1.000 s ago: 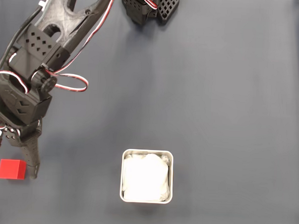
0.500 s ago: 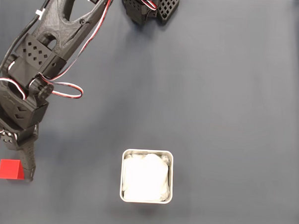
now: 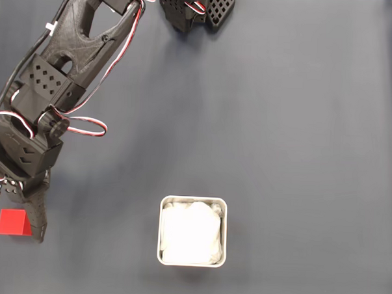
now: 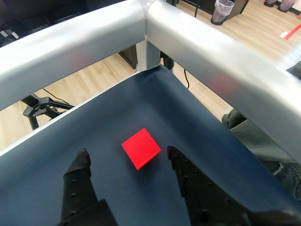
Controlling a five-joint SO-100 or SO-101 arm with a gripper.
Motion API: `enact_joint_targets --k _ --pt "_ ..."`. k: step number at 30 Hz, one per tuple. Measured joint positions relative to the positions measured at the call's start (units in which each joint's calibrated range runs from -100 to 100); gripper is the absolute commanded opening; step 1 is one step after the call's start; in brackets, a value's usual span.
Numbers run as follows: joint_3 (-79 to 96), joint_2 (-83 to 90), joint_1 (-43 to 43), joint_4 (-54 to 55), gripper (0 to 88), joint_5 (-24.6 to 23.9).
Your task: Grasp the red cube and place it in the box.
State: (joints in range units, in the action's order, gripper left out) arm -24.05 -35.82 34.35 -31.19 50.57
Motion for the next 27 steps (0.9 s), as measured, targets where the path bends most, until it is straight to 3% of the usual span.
enact_joint_targets --k 27 --pt "-6.2 -6.5 0.0 0.8 39.1 -0.6"
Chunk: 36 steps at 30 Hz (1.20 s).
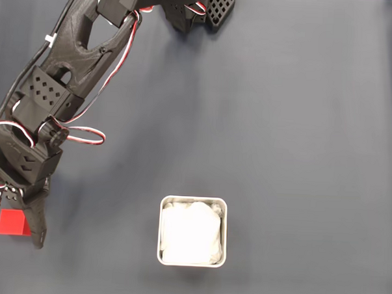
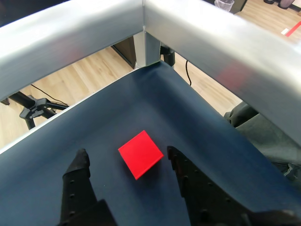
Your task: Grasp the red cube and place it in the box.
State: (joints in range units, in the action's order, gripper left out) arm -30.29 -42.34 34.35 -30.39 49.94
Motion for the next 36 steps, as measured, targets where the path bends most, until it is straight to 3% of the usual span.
enact_joint_targets --k 36 --pt "-0.5 -2.5 -2.3 0.0 39.2 -0.8"
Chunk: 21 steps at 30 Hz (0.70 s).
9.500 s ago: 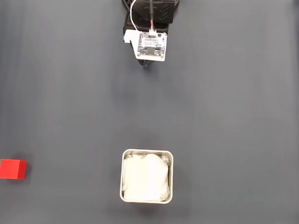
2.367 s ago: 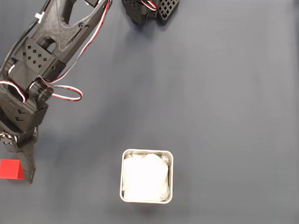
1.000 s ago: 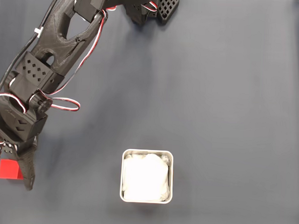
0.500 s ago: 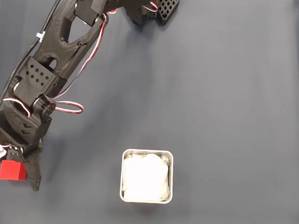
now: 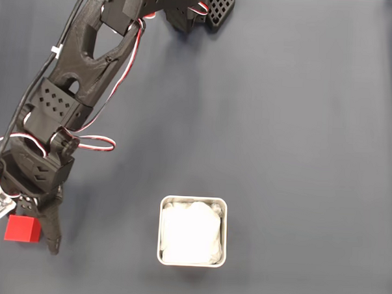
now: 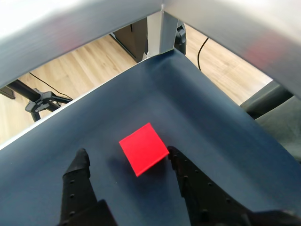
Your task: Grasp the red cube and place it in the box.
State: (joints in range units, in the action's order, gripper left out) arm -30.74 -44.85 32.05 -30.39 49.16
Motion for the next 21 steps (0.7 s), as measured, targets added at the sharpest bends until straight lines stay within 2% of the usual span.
enact_joint_targets --k 21 --pt "4.0 3.7 -1.0 0.0 38.9 -0.3"
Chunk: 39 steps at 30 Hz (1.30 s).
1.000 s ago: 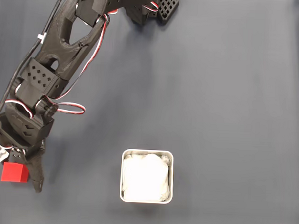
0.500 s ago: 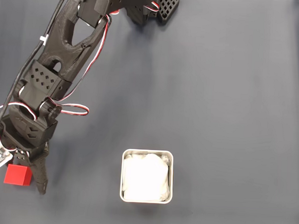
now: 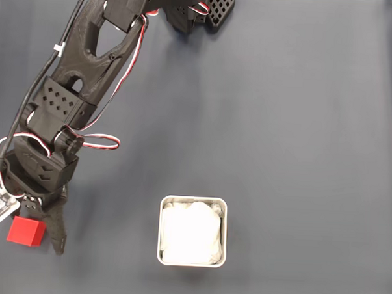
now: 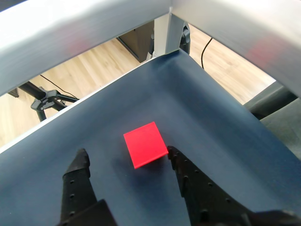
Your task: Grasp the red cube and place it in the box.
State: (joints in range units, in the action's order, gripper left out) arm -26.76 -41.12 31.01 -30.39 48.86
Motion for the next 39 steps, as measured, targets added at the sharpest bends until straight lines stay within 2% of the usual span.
enact_joint_targets --k 22,39 --pt "3.2 3.4 -2.7 1.4 38.9 0.0" --pt "3.2 4.9 -0.8 2.3 39.2 -0.8"
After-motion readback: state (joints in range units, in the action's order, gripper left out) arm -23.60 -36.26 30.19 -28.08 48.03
